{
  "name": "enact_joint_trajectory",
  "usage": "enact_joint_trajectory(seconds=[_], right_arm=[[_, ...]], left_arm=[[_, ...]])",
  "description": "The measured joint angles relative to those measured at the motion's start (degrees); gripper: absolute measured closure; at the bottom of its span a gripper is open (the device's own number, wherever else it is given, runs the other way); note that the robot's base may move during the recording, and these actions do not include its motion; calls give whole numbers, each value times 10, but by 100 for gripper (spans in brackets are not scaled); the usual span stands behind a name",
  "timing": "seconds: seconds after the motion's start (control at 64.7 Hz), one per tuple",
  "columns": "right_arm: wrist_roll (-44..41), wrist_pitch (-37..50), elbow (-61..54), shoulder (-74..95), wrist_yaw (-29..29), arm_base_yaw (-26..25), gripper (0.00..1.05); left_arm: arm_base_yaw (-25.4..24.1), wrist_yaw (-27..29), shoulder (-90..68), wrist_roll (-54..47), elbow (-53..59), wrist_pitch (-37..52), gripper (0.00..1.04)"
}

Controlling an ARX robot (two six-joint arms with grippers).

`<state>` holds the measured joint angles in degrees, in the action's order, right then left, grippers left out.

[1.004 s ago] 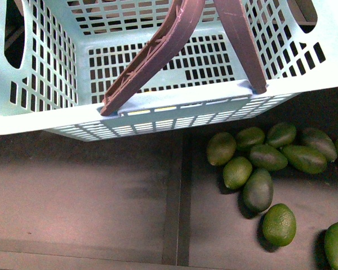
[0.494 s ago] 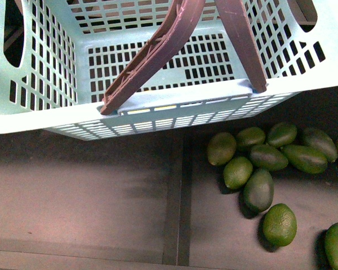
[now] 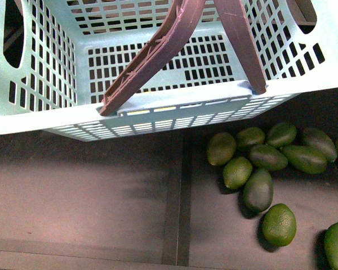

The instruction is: Pick mango and avocado into basket

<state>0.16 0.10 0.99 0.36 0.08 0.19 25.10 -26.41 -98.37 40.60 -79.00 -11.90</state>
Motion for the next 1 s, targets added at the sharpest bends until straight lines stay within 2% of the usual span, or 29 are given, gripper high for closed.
enact_joint_trajectory(seconds=[0.046, 0.247, 0.448, 0.463, 0.494, 0.556, 0.572, 0.603, 0.68, 0.788, 1.004], right_arm=[[0, 0, 0, 0, 0, 0, 40], [0, 0, 0, 0, 0, 0, 7], [0, 0, 0, 0, 0, 0, 9], [0, 0, 0, 0, 0, 0, 9], [0, 0, 0, 0, 1, 0, 9], [0, 0, 0, 0, -1, 0, 9], [0, 0, 0, 0, -1, 0, 9], [0, 0, 0, 0, -1, 0, 9], [0, 0, 0, 0, 1, 0, 9], [0, 0, 0, 0, 1, 0, 9], [0, 0, 0, 0, -1, 0, 9]], left_arm=[[0, 0, 0, 0, 0, 0, 90], [0, 0, 0, 0, 0, 0, 90], [0, 5, 0, 2, 0, 0, 90], [2, 20, 0, 4, 0, 1, 90], [11, 87, 0, 26, 2, 8, 90], [30, 273, 0, 135, 8, 12, 90], [32, 284, 0, 143, 10, 14, 90], [35, 377, 0, 201, 18, 20, 90], [24, 472, 0, 268, 30, 38, 90], [-8, 495, -2, 294, 42, 57, 90], [-70, 450, -61, 373, 41, 64, 90]])
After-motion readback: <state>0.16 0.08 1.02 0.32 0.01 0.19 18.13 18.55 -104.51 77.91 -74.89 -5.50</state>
